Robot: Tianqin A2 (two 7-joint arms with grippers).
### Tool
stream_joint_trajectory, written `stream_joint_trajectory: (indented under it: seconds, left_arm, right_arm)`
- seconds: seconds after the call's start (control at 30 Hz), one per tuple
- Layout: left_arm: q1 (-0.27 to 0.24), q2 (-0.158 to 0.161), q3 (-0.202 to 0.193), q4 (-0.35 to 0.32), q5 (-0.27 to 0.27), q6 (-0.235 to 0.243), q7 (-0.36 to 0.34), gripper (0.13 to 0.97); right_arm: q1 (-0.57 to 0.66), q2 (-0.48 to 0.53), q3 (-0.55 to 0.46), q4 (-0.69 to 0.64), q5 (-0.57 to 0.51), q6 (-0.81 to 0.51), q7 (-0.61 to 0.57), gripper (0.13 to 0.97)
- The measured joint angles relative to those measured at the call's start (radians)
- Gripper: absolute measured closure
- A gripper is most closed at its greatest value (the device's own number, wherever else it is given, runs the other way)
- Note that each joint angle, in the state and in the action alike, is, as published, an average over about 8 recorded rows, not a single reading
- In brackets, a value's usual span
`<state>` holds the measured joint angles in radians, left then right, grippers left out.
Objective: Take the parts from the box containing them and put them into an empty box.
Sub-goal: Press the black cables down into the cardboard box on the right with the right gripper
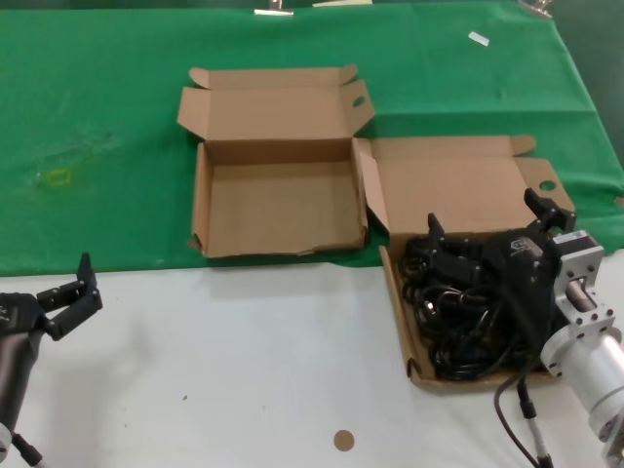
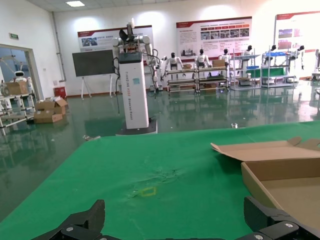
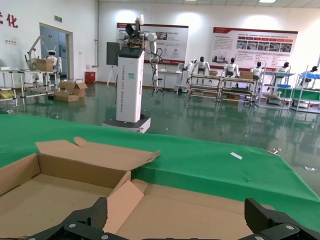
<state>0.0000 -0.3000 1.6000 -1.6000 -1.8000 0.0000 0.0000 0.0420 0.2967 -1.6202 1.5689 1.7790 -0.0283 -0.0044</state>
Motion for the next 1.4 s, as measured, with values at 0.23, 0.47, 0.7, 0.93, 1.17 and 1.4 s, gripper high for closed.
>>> stream_joint_trajectory:
  seconds: [0.23,0.47,0.7,0.93,1.17,1.4]
  left_arm:
    - [0.0,0.0,0.0,0.0,0.0,0.0,0.0,0.132]
    - [0.0,0.0,0.0,0.0,0.0,0.0,0.0,0.132]
    - [0.0,0.0,0.0,0.0,0.0,0.0,0.0,0.132]
    - [0.0,0.0,0.0,0.0,0.0,0.0,0.0,0.132]
    - [0.0,0.0,0.0,0.0,0.0,0.0,0.0,0.132]
    - [0.0,0.0,0.0,0.0,0.0,0.0,0.0,0.149]
  right_arm:
    - [0.0,0.0,0.0,0.0,0.0,0.0,0.0,0.129]
    - [0.0,0.0,0.0,0.0,0.0,0.0,0.0,0.129]
    - [0.0,0.0,0.0,0.0,0.0,0.0,0.0,0.129]
    - [0.0,0.0,0.0,0.0,0.0,0.0,0.0,0.129]
    - [0.0,0.0,0.0,0.0,0.0,0.0,0.0,0.129]
    - [0.0,0.0,0.0,0.0,0.0,0.0,0.0,0.129]
